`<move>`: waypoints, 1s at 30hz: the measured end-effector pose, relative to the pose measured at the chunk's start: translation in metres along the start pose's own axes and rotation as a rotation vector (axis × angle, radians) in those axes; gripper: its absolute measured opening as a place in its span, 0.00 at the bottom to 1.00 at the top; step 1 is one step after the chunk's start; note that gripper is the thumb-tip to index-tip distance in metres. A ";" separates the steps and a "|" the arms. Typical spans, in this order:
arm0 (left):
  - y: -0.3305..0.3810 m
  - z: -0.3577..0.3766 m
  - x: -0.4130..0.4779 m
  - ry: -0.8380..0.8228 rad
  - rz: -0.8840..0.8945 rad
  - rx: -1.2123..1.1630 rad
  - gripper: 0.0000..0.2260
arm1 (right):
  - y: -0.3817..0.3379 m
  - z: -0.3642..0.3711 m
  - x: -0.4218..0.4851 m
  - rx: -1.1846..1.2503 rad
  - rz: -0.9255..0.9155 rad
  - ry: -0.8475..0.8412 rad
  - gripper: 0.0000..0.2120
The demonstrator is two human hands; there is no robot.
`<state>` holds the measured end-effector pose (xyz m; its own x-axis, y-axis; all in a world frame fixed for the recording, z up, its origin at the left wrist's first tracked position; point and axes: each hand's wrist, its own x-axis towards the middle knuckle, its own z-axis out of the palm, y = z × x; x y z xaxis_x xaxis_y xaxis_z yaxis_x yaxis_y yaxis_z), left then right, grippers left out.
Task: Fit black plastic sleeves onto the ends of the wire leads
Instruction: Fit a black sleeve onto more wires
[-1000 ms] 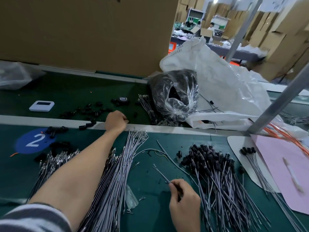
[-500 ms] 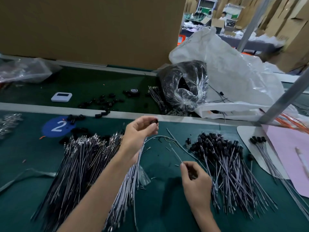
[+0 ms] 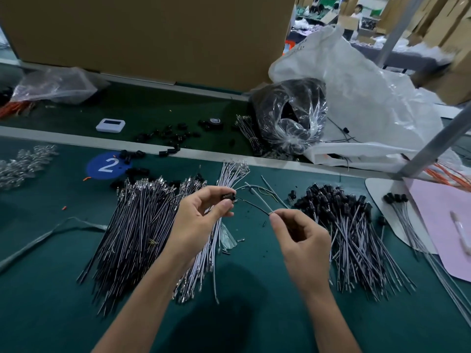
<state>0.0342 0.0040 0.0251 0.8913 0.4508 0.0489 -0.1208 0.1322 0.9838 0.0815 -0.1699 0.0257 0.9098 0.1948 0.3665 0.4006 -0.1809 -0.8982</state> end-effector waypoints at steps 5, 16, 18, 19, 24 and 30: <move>0.001 0.000 -0.003 -0.047 0.042 0.044 0.08 | -0.005 -0.006 0.000 -0.064 -0.039 0.002 0.05; -0.002 0.000 -0.005 -0.071 0.080 0.070 0.10 | -0.005 -0.007 0.000 -0.142 -0.073 0.000 0.04; -0.002 0.001 -0.005 -0.092 0.098 0.081 0.11 | -0.005 -0.006 0.000 -0.148 -0.072 -0.011 0.04; -0.002 0.002 -0.005 -0.103 0.102 0.088 0.11 | -0.005 -0.006 0.001 -0.150 -0.070 -0.014 0.05; -0.006 0.003 -0.007 -0.161 0.093 0.154 0.10 | -0.003 -0.007 0.002 -0.154 -0.044 -0.064 0.05; -0.008 0.011 -0.012 -0.180 0.040 0.019 0.07 | -0.002 -0.002 0.000 -0.137 -0.009 -0.145 0.07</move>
<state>0.0296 -0.0127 0.0182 0.9501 0.2895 0.1161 -0.1506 0.1000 0.9835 0.0810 -0.1719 0.0279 0.8850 0.3322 0.3264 0.4284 -0.3062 -0.8501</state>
